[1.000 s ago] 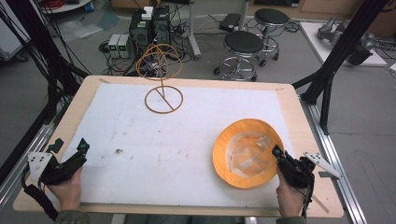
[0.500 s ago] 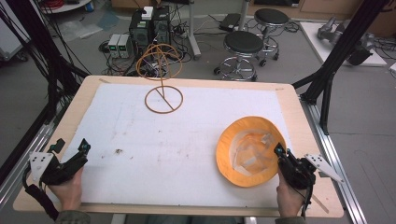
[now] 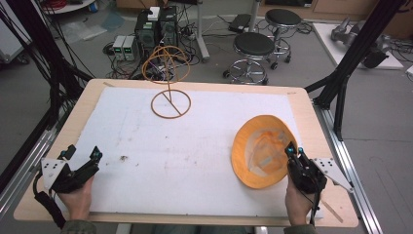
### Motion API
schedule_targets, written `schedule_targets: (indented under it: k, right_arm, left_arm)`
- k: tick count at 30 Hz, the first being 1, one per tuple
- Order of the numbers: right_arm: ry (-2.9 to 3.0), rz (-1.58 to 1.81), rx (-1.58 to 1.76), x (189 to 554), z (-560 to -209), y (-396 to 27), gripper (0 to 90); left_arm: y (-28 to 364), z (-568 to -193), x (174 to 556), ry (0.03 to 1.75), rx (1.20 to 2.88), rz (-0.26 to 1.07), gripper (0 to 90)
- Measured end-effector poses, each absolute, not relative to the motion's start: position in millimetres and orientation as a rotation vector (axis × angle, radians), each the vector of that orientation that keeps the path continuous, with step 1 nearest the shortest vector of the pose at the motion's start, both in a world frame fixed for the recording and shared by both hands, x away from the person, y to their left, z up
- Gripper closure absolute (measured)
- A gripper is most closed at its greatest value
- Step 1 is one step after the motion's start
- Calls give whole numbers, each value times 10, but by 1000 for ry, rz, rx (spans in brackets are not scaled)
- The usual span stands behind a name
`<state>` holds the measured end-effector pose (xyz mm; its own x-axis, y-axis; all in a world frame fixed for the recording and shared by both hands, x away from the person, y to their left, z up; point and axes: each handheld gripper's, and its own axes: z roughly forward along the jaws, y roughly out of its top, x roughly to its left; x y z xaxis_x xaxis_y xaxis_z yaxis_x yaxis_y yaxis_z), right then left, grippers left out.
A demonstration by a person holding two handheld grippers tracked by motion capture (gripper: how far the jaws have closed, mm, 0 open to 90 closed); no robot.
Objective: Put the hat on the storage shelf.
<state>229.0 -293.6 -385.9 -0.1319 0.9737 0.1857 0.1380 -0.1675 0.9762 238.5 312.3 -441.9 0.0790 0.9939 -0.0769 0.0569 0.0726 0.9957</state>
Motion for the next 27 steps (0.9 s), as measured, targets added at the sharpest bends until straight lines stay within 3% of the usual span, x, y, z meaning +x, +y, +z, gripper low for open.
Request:
schedule_targets:
  k: [15, 27]
  right_arm:
    - [1208, 1289, 1057, 2376, -3546, -2637, 862]
    - [1140, 1320, 1063, 2541, -3333, -2470, 862]
  left_arm:
    - [2941, -4411, 2359, 1178, 1217, 1054, 214]
    - [2978, -4395, 2320, 1175, 1194, 1051, 212]
